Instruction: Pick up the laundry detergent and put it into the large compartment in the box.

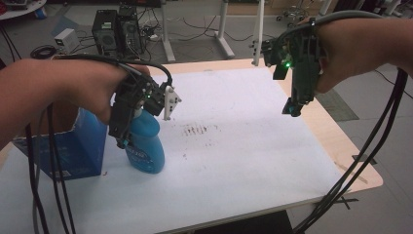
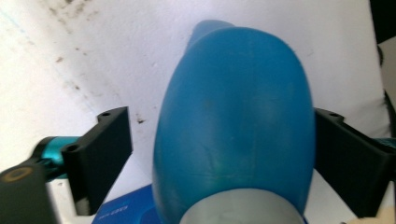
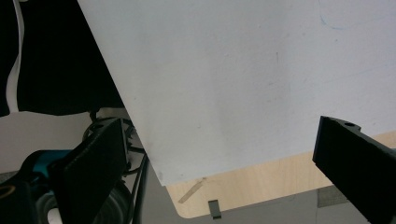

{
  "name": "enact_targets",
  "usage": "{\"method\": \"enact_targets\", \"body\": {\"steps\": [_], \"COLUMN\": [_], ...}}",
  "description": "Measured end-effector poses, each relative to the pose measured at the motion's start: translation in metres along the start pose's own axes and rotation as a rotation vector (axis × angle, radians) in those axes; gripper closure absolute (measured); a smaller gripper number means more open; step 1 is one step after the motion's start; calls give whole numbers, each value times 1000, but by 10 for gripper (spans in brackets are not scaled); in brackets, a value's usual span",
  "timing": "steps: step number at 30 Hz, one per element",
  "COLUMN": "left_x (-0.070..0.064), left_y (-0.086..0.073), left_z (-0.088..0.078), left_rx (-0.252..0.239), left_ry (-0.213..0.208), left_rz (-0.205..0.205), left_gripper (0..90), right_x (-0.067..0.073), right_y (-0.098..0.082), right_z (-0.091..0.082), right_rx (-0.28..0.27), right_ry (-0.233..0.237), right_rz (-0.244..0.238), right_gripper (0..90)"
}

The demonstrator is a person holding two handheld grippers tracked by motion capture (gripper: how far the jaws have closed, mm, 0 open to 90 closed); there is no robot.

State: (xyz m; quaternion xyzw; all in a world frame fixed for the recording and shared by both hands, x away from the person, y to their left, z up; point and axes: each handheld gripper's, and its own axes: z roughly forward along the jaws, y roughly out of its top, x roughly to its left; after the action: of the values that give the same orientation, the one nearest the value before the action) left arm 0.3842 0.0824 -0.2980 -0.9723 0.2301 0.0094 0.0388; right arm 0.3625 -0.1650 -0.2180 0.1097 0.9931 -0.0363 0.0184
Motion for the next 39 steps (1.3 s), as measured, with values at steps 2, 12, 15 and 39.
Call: {"method": "enact_targets", "body": {"steps": [2,12,15,39], "left_x": [0,-2,-3,-5], "left_y": [0,-2,-3,-1], "left_z": [0,0,0,-2], "left_rx": [1,-6,-10,-19], "left_ry": [6,-10,-4,-4], "left_rz": [4,-6,-9,1], "left_gripper": [104,169,177,279], "right_x": [0,-1,-1,-1], "right_y": [-1,0,0,1], "right_z": [1,2,2,4], "right_rx": [4,6,12,12], "right_ry": [4,1,2,-7], "right_rz": [4,3,-2,-3], "right_gripper": [21,21,21,21]}}
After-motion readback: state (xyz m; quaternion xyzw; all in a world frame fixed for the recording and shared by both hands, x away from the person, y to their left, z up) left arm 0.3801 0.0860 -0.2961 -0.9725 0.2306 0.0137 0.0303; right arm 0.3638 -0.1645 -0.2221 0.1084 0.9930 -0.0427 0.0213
